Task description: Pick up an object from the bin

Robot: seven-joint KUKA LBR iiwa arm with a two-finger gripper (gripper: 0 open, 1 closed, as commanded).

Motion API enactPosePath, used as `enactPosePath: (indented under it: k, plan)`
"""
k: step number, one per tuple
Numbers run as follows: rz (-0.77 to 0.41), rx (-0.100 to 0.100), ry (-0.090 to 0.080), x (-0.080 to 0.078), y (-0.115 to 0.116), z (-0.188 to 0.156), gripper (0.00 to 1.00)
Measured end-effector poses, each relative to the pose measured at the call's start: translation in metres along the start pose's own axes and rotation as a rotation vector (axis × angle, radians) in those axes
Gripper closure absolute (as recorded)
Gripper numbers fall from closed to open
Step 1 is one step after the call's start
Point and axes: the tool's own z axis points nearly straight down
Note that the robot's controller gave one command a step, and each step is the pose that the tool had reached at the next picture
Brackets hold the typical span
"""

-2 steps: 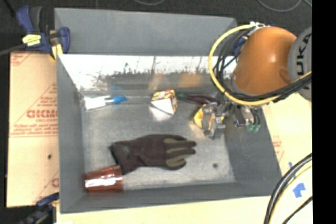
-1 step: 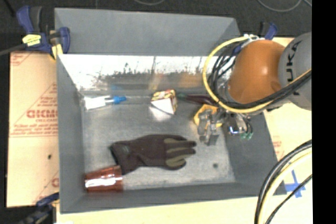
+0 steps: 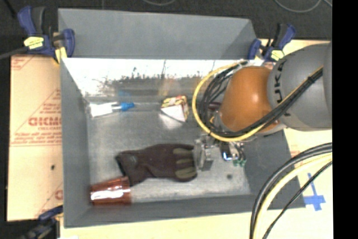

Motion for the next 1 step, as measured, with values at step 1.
enactPosePath:
  k: [1]
  plan:
    - [-0.151,0.001,-0.005,0.0118,0.0279,0.0084,0.00]
